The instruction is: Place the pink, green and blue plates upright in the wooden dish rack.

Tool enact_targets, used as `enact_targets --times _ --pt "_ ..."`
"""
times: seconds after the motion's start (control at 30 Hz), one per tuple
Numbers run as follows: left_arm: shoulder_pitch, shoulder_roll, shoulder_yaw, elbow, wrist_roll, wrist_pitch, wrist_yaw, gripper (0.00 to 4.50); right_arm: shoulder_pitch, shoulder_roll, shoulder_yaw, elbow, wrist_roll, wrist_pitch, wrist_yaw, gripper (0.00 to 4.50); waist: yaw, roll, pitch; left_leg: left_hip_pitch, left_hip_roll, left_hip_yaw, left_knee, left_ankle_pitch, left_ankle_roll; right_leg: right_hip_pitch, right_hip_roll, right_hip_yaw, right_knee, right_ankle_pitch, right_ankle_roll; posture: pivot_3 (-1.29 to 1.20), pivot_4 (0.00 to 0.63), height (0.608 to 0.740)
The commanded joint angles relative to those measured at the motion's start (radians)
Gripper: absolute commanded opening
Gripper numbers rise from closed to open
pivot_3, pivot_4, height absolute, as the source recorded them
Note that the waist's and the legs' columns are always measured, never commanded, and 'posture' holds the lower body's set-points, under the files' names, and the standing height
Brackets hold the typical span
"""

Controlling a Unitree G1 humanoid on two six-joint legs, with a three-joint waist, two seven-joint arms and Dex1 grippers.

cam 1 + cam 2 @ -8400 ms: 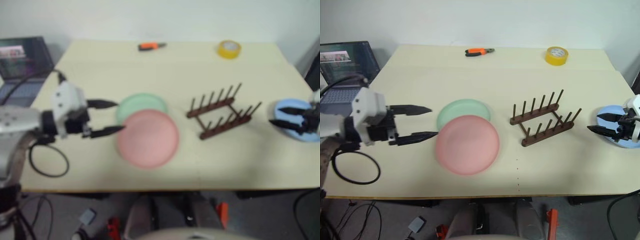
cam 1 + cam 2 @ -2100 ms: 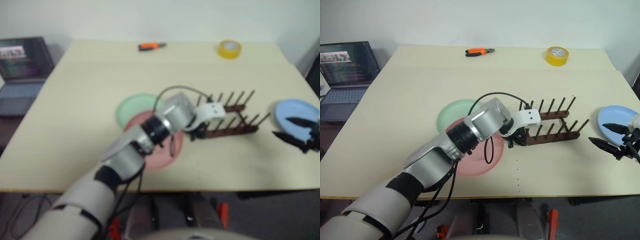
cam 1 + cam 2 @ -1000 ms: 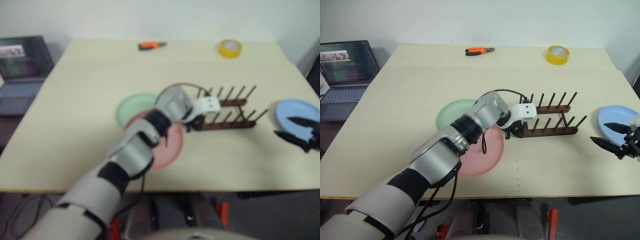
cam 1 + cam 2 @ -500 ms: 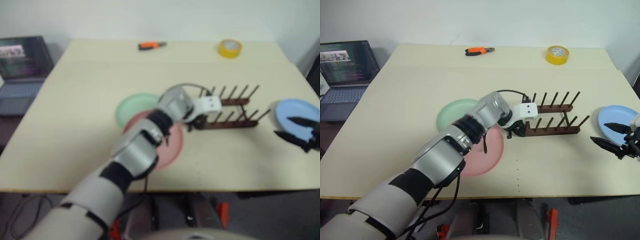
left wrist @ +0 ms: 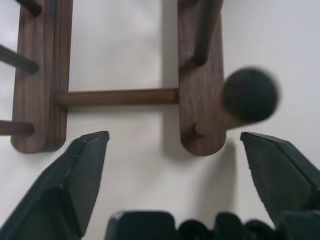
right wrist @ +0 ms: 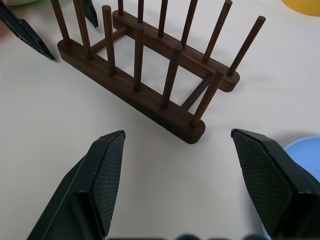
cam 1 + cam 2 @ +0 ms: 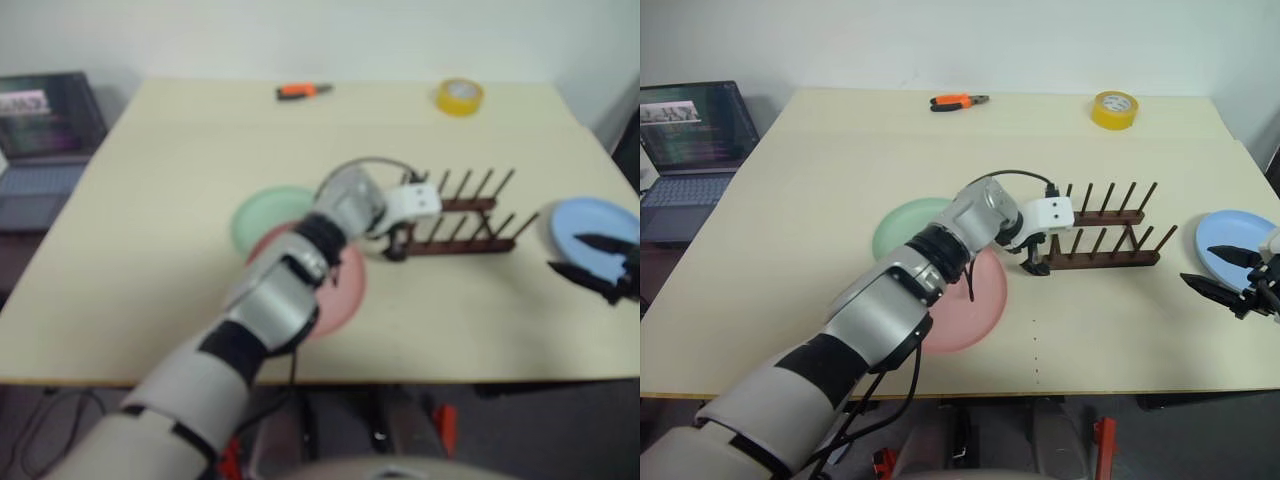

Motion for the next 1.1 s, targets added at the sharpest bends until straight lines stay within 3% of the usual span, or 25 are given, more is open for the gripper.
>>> enact_targets --times 0.03,0.3,0.67,0.73,1.1 --pt "-0.048 0.026 0.029 -0.037 0.005 -0.013 -0.016 4.47 -0.018 -0.022 -0.005 -0.005 -0.009 -0.006 -0.001 3.71 0.000 0.000 0.000 0.000 0.000 0.000 0.000 0.000 0.000 0.000 0.000 0.000 0.000 0.000 0.000 0.00 0.150 0.740" --pt "-0.057 0.132 0.037 -0.269 0.004 0.063 -0.118 4.47 -0.045 -0.027 0.040 0.032 -0.051 -0.006 -0.011 3.71 -0.001 0.001 0.000 0.000 0.001 0.000 0.000 0.000 0.000 -0.001 0.000 0.000 0.001 0.000 0.000 0.00 0.150 0.740" --pt "0.070 0.238 -0.001 -0.736 -0.024 0.264 -0.255 4.47 -0.089 -0.028 0.075 0.078 -0.070 -0.015 0.001 3.71 0.000 0.002 -0.001 0.000 0.001 0.000 0.001 0.000 0.000 -0.001 0.000 0.001 0.002 0.000 0.000 0.00 0.150 0.740" --pt "0.097 0.243 -0.014 -0.803 -0.034 0.297 -0.273 4.12 -0.093 -0.030 0.080 0.082 -0.073 -0.014 0.005 3.71 0.000 0.002 -0.001 0.000 0.001 0.000 0.001 0.000 0.000 -0.001 0.000 0.001 0.003 0.000 0.000 0.00 0.150 0.740" --pt "0.203 0.221 -0.111 -0.910 -0.082 0.388 -0.275 0.44 -0.095 -0.021 0.126 0.089 -0.098 -0.004 -0.006 0.05 -0.001 0.004 -0.002 0.001 0.001 0.000 0.002 0.000 0.000 0.000 0.000 0.001 0.004 0.000 0.000 0.00 0.150 0.740"
